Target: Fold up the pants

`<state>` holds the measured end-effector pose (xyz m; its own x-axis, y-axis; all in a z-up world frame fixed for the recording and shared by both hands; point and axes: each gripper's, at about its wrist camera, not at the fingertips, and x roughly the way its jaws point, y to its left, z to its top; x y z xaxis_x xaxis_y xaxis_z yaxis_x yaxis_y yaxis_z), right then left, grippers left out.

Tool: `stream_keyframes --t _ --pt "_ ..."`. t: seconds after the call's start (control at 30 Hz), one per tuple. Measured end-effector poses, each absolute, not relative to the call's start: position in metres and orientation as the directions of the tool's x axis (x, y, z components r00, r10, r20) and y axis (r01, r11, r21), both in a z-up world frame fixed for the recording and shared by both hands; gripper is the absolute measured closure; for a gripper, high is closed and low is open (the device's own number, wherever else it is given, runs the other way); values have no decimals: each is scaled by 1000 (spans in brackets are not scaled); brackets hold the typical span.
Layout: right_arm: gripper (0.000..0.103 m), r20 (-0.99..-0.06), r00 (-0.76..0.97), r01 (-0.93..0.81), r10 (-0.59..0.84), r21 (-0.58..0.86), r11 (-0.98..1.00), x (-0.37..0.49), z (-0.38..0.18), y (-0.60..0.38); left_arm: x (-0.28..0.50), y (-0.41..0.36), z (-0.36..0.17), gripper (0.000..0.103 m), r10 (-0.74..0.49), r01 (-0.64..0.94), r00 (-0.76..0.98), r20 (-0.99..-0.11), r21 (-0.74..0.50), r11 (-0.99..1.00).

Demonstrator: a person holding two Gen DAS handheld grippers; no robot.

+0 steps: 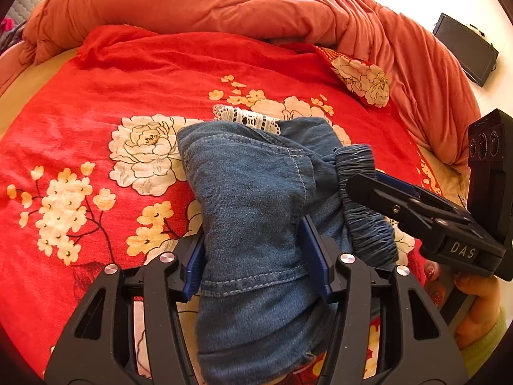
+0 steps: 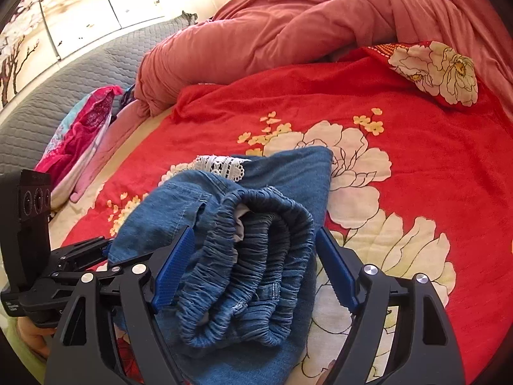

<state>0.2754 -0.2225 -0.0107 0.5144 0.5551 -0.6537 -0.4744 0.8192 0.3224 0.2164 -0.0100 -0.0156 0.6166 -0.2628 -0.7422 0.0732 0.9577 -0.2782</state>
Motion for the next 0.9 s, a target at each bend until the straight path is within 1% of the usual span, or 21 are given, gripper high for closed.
stream_keyframes --t 0.07,0.13,0.23,0.3,0.37,0.4,0.47,0.7,0.77,0.9 --pt "22 -643 521 -479 561 323 816 273 -6 -224 213 -11 -12 50 -259 77 624 -737 -272 959" --pt "19 -638 528 -479 561 322 817 271 -3 -225 211 -12 -9 48 -257 80 629 -733 -268 960" --pt "18 -626 539 -478 564 324 817 269 2 -227 206 -13 -5 43 -248 84 639 -728 -254 963" --pt "18 -617 546 -477 567 327 815 267 4 -230 203 -13 -2 38 -244 83 648 -722 -251 964" --pt "18 -609 551 -477 571 331 814 263 7 -232 200 -14 1 35 -239 82 656 -716 -247 965" --pt "17 -605 554 -477 571 332 814 262 9 -233 197 -14 3 32 -236 80 660 -713 -245 966" --pt "8 -597 560 -476 574 335 813 257 12 -236 193 -14 6 27 -235 78 666 -708 -247 966" --pt "6 -569 602 -479 560 304 824 233 25 -244 176 -11 12 13 -232 64 672 -704 -257 964" --pt "6 -565 615 -482 550 283 829 224 28 -245 170 -12 17 10 -223 61 684 -695 -250 966" --pt "5 -544 649 -487 531 239 840 202 35 -246 152 -12 25 10 -193 44 714 -674 -231 972"
